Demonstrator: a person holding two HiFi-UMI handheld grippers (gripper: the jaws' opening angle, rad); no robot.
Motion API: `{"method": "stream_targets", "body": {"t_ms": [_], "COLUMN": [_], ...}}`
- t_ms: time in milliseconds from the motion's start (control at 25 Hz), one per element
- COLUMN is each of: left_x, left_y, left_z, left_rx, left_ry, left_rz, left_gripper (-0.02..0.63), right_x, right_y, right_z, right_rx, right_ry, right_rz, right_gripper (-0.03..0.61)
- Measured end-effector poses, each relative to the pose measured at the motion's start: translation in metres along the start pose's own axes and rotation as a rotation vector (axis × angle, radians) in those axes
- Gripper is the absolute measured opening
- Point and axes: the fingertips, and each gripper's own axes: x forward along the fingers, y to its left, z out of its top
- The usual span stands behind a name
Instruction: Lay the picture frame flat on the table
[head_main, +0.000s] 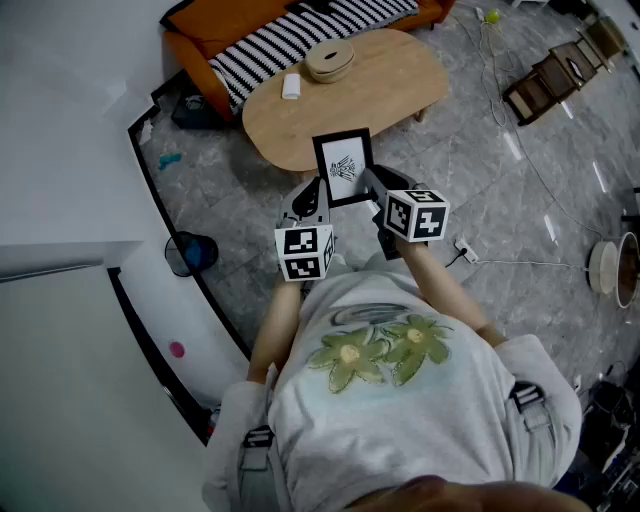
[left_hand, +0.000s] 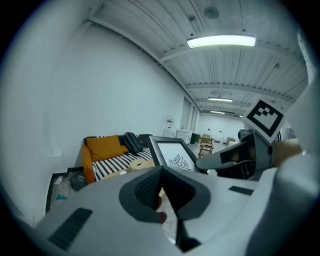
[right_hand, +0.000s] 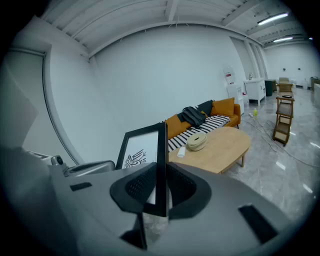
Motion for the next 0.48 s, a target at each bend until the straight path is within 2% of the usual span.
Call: {"method": "stream_targets", "body": {"t_ms": [480], "left_x": [-0.0089], "left_y": [-0.0060], "left_z": [-0.0074], "left_rx": [0.011], "left_ry": [0.014], "left_rz": [-0.007], "left_gripper": [0.015], "right_x": [-0.0098], "right_y": [-0.0005], "right_z": [-0.0051], "right_rx": [0.003], "right_ry": [-0.030], "right_rz": [-0.008], "right_gripper": [0.074]}}
